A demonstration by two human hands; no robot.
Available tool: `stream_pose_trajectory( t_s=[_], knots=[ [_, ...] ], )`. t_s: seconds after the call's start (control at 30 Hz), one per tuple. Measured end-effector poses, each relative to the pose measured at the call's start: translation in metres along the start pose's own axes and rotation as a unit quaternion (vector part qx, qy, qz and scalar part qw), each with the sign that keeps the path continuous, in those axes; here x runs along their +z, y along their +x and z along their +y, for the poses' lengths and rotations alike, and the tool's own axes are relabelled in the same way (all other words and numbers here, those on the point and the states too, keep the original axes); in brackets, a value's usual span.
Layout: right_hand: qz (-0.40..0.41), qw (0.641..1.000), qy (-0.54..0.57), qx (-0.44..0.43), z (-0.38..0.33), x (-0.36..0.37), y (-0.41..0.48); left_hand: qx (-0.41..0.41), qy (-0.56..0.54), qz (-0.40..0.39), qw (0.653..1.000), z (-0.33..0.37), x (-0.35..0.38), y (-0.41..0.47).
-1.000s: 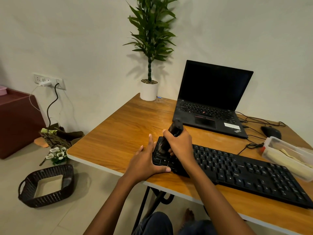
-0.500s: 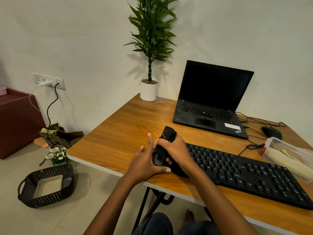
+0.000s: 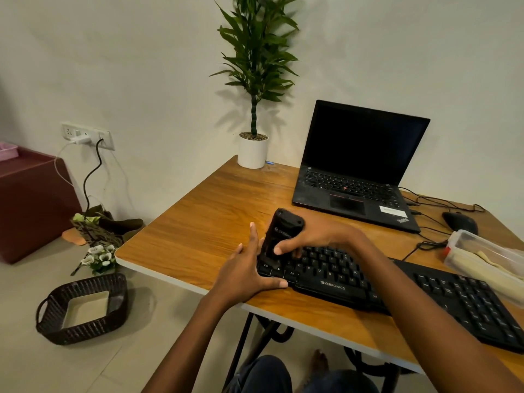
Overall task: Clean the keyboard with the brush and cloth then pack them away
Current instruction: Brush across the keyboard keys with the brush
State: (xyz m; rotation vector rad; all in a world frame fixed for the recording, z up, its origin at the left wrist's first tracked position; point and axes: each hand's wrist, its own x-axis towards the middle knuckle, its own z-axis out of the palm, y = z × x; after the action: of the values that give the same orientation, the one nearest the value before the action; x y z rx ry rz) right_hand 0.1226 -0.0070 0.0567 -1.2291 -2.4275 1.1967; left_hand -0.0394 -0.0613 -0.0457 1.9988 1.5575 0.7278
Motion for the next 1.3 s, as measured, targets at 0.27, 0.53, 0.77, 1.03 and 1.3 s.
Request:
stream_pose_trajectory(
  t_s=[0.27,0.53,0.77,1.03,1.3],
  knots=[
    [-0.052,0.998,-0.021,0.004,-0.001,-0.008,0.010,-0.019,-0.006,-0.003,1.000,-0.006,0.002,0.002],
    [-0.168,0.975,-0.100,0.103,-0.007,-0.036,-0.005,-0.012,0.010,-0.012,1.000,-0.007,0.004,0.003],
    [-0.063,0.997,0.048,0.011,0.014,-0.006,-0.018,-0.014,0.009,-0.012,1.000,-0.007,0.004,0.002],
    [-0.068,0.998,-0.008,0.015,0.009,-0.018,-0.041,-0.016,0.006,-0.015,1.000,-0.008,0.004,0.002],
    [-0.029,1.000,-0.011,0.005,0.040,-0.008,-0.090,-0.026,0.009,-0.015,1.000,-0.006,0.006,0.003]
  ],
)
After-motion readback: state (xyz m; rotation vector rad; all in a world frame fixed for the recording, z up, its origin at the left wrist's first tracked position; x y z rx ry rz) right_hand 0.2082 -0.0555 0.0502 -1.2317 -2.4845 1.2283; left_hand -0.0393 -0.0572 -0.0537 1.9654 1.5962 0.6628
